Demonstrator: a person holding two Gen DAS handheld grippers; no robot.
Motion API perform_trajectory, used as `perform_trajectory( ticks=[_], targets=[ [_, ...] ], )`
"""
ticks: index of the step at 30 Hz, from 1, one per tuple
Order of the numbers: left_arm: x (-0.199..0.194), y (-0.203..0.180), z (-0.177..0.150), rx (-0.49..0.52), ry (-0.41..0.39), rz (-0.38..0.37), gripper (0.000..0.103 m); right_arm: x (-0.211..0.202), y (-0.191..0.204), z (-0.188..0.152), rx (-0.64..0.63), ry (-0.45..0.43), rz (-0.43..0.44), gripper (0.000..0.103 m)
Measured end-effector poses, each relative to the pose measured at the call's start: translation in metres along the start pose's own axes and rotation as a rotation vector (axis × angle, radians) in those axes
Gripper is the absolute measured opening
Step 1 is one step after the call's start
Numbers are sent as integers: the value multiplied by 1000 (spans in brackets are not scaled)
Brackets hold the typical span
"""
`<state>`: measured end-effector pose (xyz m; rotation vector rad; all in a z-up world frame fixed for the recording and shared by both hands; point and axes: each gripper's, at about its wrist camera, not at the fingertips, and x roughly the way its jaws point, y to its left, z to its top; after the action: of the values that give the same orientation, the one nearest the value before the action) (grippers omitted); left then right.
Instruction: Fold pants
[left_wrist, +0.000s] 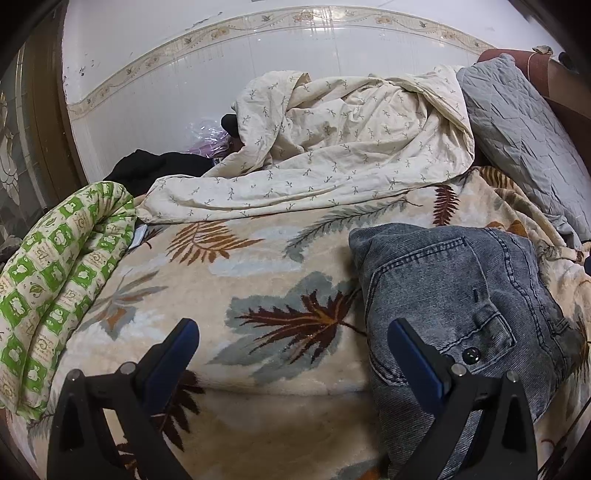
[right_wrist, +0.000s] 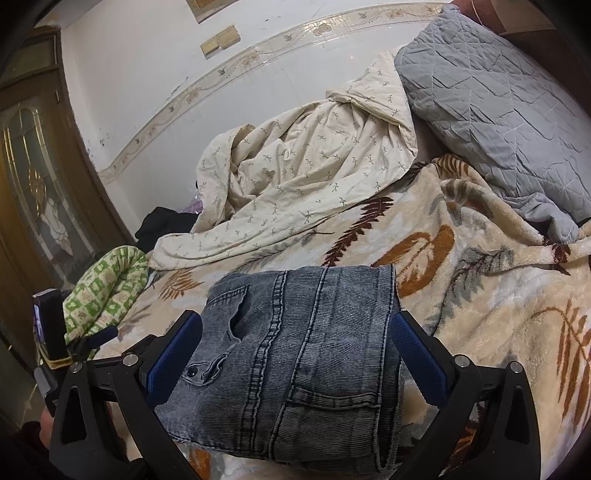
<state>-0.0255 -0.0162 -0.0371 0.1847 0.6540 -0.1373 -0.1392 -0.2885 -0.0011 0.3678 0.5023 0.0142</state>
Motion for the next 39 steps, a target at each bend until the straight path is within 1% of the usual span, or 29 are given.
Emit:
perform_trajectory(
  ticks=[39],
  targets=[
    [-1,1,1,-5,6,-13,103,0,-1,0,13,-5,-6,103]
  ],
)
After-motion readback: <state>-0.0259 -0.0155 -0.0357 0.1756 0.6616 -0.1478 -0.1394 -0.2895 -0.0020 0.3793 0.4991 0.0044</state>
